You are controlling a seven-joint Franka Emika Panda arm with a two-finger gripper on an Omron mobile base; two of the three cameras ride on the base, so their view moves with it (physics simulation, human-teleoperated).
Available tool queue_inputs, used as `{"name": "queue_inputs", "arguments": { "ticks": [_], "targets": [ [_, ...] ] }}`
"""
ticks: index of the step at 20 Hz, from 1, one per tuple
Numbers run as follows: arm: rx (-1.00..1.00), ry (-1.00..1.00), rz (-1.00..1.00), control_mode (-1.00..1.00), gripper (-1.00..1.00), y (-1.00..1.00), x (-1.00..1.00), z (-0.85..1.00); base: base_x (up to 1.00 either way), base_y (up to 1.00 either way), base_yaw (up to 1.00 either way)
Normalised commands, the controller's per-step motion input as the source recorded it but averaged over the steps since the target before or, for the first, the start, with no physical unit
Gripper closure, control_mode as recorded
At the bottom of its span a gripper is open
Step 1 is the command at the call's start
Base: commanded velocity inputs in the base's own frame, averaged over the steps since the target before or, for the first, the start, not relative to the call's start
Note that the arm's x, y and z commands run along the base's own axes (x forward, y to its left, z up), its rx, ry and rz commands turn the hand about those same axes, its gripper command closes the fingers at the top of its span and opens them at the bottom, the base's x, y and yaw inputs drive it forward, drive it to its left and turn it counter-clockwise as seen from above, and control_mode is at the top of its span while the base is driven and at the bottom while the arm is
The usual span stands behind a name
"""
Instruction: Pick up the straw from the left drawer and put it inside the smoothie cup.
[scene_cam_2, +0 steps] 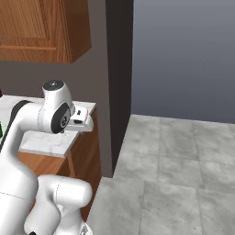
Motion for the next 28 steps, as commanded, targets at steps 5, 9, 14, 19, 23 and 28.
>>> {"name": "queue_inputs", "arguments": {
  "ticks": [5, 9, 14, 19, 23, 28],
  "targets": [
    [0.00, 0.00, 0.00, 1.00, -1.00, 0.00, 0.00, 0.00, -0.53, 0.00, 0.00],
    [0.00, 0.00, 0.00, 1.00, -1.00, 0.00, 0.00, 0.00, -0.56, 0.00, 0.00],
    [0.00, 0.00, 0.00, 1.00, -1.00, 0.00, 0.00, 0.00, -0.53, 0.03, 0.00],
    [0.00, 0.00, 0.00, 1.00, -1.00, 0.00, 0.00, 0.00, -0.59, 0.11, 0.00],
    [0.00, 0.00, 0.00, 1.00, -1.00, 0.00, 0.00, 0.00, -0.60, 0.25, 0.00],
    [0.00, 0.00, 0.00, 1.00, -1.00, 0.00, 0.00, 0.00, -0.30, 0.55, 0.00]
  ]
}}
